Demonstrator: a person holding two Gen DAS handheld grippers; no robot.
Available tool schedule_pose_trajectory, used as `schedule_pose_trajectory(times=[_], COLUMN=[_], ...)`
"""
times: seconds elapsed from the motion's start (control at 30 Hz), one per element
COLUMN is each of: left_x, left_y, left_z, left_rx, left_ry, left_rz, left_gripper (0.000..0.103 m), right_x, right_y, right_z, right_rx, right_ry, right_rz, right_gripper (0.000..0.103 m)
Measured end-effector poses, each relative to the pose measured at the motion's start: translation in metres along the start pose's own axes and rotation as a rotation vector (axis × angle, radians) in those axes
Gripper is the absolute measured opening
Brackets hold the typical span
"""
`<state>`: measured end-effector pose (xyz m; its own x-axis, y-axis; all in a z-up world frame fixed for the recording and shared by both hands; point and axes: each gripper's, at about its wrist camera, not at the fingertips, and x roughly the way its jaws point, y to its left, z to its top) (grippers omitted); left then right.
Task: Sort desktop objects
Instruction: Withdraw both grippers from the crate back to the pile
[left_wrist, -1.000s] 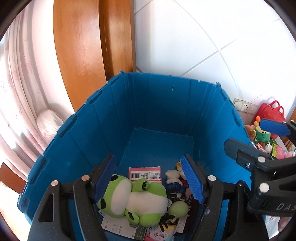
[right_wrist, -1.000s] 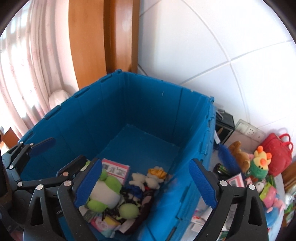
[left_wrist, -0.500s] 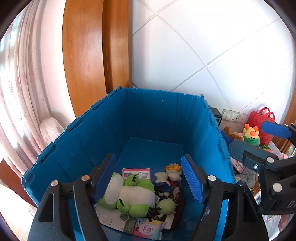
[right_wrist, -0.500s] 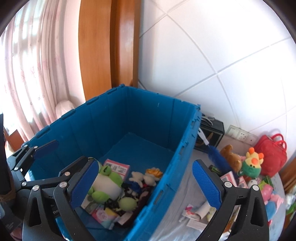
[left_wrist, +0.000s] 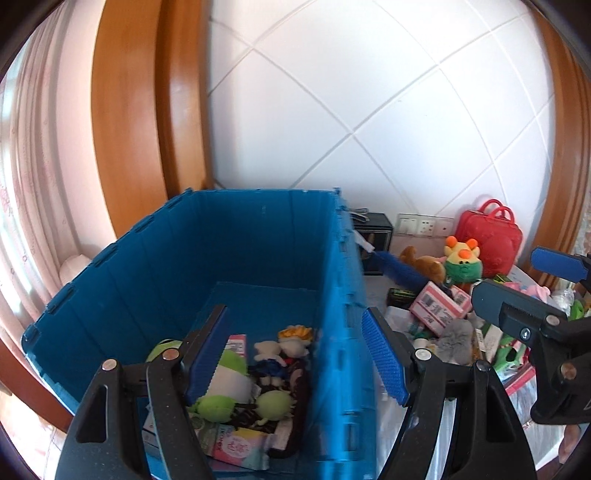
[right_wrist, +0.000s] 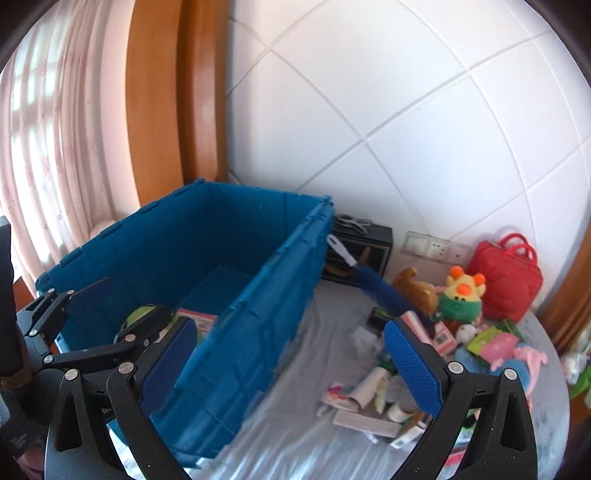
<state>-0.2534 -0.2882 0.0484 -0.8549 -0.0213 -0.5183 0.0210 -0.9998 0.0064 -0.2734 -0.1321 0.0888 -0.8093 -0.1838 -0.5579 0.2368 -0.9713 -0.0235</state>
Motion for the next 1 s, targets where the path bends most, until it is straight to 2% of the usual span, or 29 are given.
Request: schedule_pose_trajectory(times=[0.17, 0.5, 0.7, 1.0], left_x=[0.002, 0.018, 0.030, 0.070], left_y=[-0.045, -0.129, -0.175, -0.233], left_z=[-0.002, -0.016, -0.035, -0.078], left_rx=[0.049, 0.113, 0.155, 0.221], left_ry=[-0.001, 0.040, 0.072, 0.178], left_rz=[-0.048, -0.143, -0.195, -0.256], left_gripper=[0.073, 0.073, 0.073, 0.073], right_x=[-0.013, -0.025, -0.033, -0.039], right_y=[-0.045, -0.141, -0.193, -0.268], right_z=[-0.018, -0.067, -0.104, -0.172], right_rx=[0.049, 0.181, 0.238, 0.323], right_ry=[0.001, 0.061, 0.111, 0.221], right_rz=[-0.054, -0.145, -0.215, -0.324], right_gripper=[0.103, 0.103, 0.103, 0.103])
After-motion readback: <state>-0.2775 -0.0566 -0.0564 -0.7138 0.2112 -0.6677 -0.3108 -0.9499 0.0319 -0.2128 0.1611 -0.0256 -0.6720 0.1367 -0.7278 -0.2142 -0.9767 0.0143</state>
